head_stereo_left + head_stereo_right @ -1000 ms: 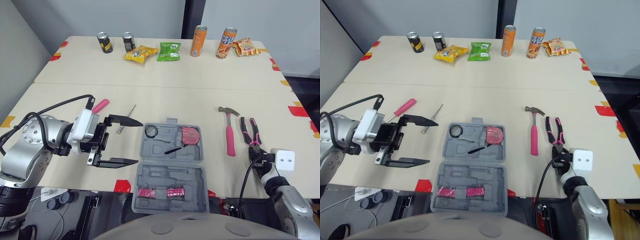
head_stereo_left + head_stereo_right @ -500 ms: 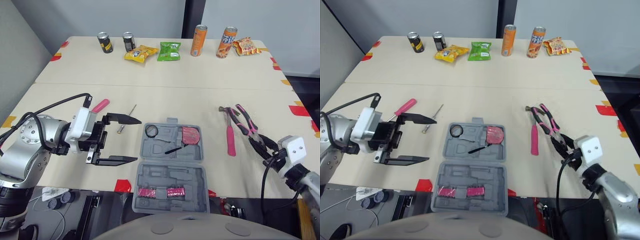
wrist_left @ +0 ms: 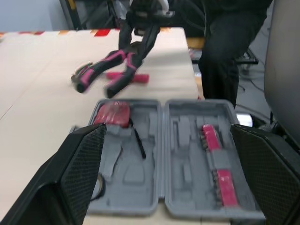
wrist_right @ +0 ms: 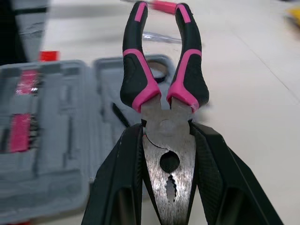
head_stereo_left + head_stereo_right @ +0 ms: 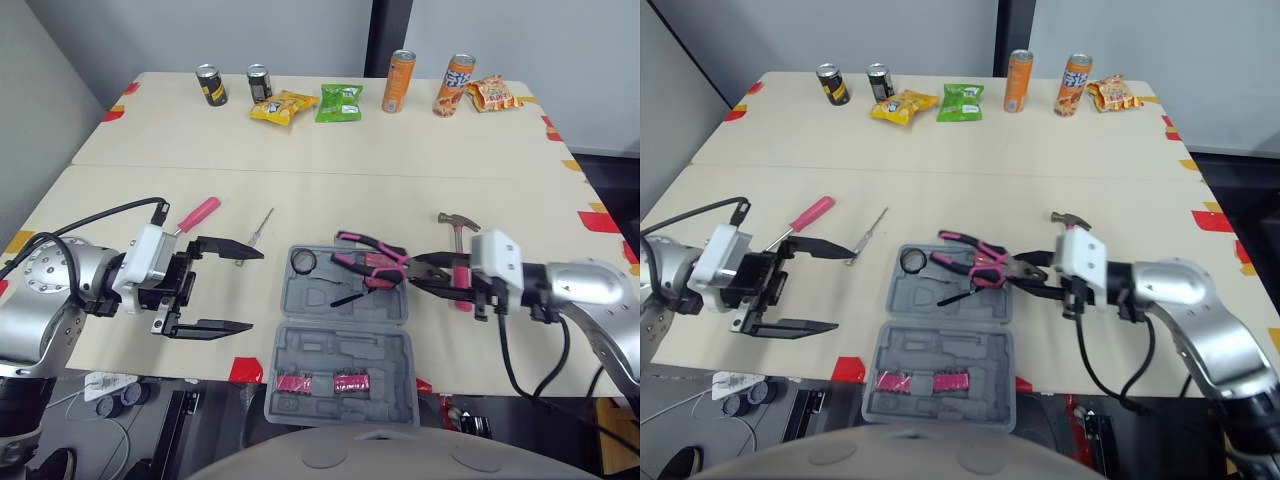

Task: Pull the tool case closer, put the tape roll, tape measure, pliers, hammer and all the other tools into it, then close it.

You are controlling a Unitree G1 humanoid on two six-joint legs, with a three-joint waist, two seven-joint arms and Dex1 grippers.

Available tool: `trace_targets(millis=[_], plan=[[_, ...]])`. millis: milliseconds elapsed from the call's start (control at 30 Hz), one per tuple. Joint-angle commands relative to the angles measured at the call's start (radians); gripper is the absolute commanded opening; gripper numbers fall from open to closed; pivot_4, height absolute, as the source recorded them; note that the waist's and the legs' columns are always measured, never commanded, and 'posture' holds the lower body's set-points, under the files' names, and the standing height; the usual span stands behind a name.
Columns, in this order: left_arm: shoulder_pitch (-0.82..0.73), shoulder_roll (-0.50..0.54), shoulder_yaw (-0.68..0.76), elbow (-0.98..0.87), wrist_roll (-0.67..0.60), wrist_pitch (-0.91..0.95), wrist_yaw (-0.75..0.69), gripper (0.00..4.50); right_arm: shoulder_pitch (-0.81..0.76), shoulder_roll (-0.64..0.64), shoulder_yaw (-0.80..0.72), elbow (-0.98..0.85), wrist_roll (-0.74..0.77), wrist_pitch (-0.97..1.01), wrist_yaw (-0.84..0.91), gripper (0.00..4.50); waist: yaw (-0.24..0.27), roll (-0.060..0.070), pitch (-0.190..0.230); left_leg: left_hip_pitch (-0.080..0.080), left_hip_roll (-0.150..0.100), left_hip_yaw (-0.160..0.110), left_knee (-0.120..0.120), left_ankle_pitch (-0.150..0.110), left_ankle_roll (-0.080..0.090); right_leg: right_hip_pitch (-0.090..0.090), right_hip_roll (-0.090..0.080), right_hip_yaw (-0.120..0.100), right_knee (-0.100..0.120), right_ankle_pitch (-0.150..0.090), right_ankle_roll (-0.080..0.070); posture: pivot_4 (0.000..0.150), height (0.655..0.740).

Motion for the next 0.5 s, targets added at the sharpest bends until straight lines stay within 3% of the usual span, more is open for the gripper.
trace_targets(millis=[33,267,500], plan=[[0.022,0.028,0.046,0.026,0.013,-0.032,-0.036,4.50,-0.102,-0.003,0.106,-0.041,-0.050,0.074,0.013,1.01,0.000,0.000,0.000,0.000,0.000,0.000,0.000,0.000,0.000,0.000,0.000,0.000,0.000,0.000,0.000,0.150,0.7400],[0.062,0.050,0.079,0.084,0.036,-0.073,-0.056,4.50,-0.274,0.054,0.297,-0.018,-0.193,0.195,-0.026,1.01,0.001,0.000,0.000,-0.001,0.000,0.001,0.000,0.000,0.000,-0.002,0.001,0.000,0.002,0.000,0.000,0.150,0.7400],[0.063,0.059,0.075,0.117,0.048,-0.096,-0.063,4.50,-0.339,0.077,0.431,0.002,-0.317,0.258,-0.030,1.01,0.007,0.000,0.000,-0.001,0.000,0.001,0.001,0.000,-0.001,-0.002,0.001,0.000,0.002,0.000,0.000,0.150,0.7400]])
